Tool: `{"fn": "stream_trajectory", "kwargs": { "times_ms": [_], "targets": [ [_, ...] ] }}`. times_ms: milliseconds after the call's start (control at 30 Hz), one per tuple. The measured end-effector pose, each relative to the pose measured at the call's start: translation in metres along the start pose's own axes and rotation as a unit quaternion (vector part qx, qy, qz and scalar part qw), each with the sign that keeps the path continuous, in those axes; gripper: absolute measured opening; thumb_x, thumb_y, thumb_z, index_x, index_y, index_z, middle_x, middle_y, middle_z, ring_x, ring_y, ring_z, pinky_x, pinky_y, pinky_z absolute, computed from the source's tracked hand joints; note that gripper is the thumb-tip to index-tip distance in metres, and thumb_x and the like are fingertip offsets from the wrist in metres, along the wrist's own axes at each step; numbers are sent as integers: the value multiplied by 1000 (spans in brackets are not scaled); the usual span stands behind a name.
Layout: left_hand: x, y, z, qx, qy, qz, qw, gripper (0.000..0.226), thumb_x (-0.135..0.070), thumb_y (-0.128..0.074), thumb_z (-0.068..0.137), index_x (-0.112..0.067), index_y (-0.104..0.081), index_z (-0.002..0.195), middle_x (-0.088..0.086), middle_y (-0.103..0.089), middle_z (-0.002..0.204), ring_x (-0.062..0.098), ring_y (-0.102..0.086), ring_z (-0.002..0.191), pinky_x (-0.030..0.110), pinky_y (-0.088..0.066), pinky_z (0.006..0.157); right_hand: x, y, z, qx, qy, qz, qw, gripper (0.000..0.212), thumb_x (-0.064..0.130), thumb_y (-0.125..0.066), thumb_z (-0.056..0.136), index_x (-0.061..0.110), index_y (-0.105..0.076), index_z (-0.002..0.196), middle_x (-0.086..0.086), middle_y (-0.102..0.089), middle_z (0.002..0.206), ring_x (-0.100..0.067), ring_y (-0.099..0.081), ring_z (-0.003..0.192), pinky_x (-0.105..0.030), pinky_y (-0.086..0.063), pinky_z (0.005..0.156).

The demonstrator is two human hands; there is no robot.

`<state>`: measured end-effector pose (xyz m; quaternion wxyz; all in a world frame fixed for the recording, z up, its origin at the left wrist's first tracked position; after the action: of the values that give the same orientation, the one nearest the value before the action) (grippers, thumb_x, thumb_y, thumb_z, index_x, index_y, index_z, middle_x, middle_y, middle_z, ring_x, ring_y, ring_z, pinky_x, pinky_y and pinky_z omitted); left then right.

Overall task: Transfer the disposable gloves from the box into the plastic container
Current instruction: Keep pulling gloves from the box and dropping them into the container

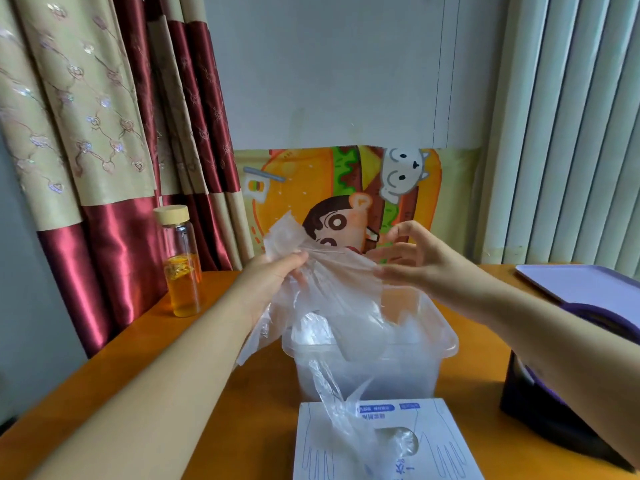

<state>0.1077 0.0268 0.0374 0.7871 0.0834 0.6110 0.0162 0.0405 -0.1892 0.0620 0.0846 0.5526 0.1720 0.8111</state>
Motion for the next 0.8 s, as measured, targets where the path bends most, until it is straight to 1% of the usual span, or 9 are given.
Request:
{"fn": "stream_trajectory", "kwargs": {
  "times_ms": [67,133,267,400,467,533,600,700,800],
  "targets": [
    [6,2,6,-13,34,-48,998,34,-33,-66,88,-12,-57,62,-17,-60,63,-5,-57,61,2,-38,46,-3,-6,6,-33,33,-89,995,36,23,-73,79,28,-44,99,10,-59,115,0,-64,96,-22,-54,78],
    [16,5,14,-24,62,-88,994,25,-37,-68,84,-16,-65,72,-8,-68,76,7,-62,79,13,-46,63,-8,-12,10,-38,60,-113,991,29,16,-69,83,28,-45,94,13,-54,116,3,-60,102,-20,-55,74],
    [30,11,22,-19,108,-153,982,20,-36,-68,84,-17,-72,91,6,-72,97,19,-65,95,30,-49,80,-19,-22,20,-25,98,-89,991,18,7,-64,86,18,-52,78,25,-56,115,9,-53,112,-13,-47,87],
    [43,17,34,-23,134,-216,967,17,-31,-71,83,-16,-73,90,9,-74,95,25,-67,98,41,-46,100,-14,-34,28,0,129,-159,979,31,7,-57,91,28,-63,69,15,-48,134,3,-45,125,-15,-36,101],
    [46,18,37,-20,140,-223,964,20,-31,-70,84,-15,-72,96,9,-74,99,24,-68,98,41,-45,102,-6,-41,34,24,136,-215,967,29,11,-56,93,32,-68,78,16,-46,134,3,-41,126,-11,-30,100],
    [49,20,39,-18,141,-227,963,23,-30,-69,84,-13,-71,100,10,-73,102,24,-68,99,39,-46,101,-2,-47,43,33,136,-243,960,22,15,-58,93,30,-70,102,14,-50,131,2,-43,123,-14,-33,102],
    [51,23,40,-1,138,-219,966,35,-33,-73,81,-11,-71,108,12,-71,108,26,-66,104,42,-43,104,1,-50,52,19,129,-262,956,36,16,-62,90,24,-60,126,11,-54,133,-3,-53,117,-17,-40,100],
    [58,33,38,25,140,-203,969,40,-36,-73,79,-17,-71,114,8,-70,114,25,-63,111,42,-41,106,10,-49,61,3,113,-287,951,53,15,-68,85,22,-52,135,9,-55,133,-8,-64,102,-16,-44,94],
    [75,58,33,-31,157,-187,969,19,-25,-59,94,-15,-70,106,1,-71,97,15,-64,91,27,-47,83,11,-48,64,54,84,-333,938,59,16,-72,81,21,-50,136,15,-60,114,-1,-68,75,-10,-48,79]
  ]
}}
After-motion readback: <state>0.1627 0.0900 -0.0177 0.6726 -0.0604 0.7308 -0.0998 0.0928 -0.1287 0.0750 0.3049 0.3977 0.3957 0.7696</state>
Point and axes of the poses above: each hand's wrist, its own z-axis towards the middle knuckle, its own y-axis out of the back of the hand, x = y × z, the point moved 3 cm from there along z, towards the middle knuckle
